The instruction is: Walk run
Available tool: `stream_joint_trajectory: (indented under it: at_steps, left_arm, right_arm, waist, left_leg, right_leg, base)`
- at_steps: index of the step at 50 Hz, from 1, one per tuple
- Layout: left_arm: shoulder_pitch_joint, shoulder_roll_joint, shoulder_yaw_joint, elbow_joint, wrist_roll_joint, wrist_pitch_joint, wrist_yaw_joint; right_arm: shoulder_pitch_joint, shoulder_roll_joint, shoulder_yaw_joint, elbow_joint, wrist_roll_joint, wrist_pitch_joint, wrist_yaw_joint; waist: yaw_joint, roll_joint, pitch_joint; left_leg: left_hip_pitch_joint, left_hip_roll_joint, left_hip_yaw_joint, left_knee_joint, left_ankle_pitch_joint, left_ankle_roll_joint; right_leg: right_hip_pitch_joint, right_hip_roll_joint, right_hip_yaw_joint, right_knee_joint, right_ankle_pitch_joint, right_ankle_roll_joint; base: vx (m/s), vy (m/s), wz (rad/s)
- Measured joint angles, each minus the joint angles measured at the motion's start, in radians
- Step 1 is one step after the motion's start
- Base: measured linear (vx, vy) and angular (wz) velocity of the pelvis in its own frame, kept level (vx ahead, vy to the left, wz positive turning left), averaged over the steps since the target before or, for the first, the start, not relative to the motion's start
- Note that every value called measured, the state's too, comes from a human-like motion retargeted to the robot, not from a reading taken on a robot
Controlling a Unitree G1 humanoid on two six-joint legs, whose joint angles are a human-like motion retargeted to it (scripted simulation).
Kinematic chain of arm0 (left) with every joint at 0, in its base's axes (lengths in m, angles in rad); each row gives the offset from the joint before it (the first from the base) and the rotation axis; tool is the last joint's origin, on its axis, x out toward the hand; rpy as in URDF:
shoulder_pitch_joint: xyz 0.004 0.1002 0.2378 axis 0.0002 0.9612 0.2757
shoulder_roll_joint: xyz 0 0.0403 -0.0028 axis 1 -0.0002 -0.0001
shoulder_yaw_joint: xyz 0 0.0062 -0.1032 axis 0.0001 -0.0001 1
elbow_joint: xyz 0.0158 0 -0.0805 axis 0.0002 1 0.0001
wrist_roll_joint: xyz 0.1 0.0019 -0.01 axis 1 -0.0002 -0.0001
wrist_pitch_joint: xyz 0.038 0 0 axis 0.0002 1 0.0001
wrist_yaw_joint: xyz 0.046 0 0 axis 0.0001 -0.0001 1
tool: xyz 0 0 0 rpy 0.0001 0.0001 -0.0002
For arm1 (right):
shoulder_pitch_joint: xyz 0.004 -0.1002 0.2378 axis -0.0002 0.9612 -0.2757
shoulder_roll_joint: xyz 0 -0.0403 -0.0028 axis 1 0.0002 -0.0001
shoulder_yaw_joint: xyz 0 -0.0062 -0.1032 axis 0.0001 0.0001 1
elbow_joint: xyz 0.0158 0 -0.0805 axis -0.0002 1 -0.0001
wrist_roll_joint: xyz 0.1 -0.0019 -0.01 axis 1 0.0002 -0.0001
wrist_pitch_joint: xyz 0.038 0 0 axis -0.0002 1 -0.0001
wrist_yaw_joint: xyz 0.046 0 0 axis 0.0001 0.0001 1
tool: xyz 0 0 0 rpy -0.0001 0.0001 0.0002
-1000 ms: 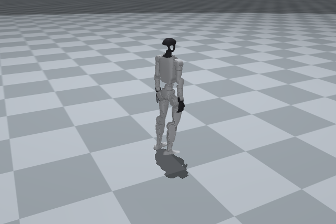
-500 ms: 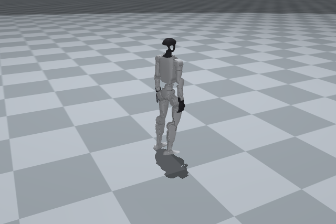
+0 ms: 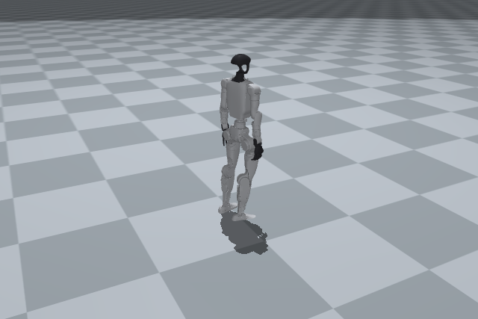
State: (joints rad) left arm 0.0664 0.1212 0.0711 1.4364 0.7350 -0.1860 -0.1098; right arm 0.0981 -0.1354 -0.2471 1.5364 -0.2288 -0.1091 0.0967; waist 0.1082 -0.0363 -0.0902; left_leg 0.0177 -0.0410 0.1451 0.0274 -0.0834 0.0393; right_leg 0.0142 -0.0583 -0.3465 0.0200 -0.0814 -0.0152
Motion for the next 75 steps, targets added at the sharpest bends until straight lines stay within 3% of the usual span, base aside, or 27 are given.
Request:
stream_joint_trajectory:
  at_steps: [75]
  left_arm:
    - [0.004, 0.001, -0.011, -0.002, -0.001, -0.001, 0.001]
  right_arm:
    - [0.008, 0.001, 0.013, -0.003, -0.011, -0.014, -0.036]
  waist:
    - [0.004, -0.004, 0.001]
  left_leg:
    - [0.005, 0.001, 0.001, -0.001, 0.000, 0.001]
  right_leg:
    - [0.005, 0.001, -0.008, 0.000, 0.000, 0.000]
  base:
    - [0.00, 0.00, 0.00]
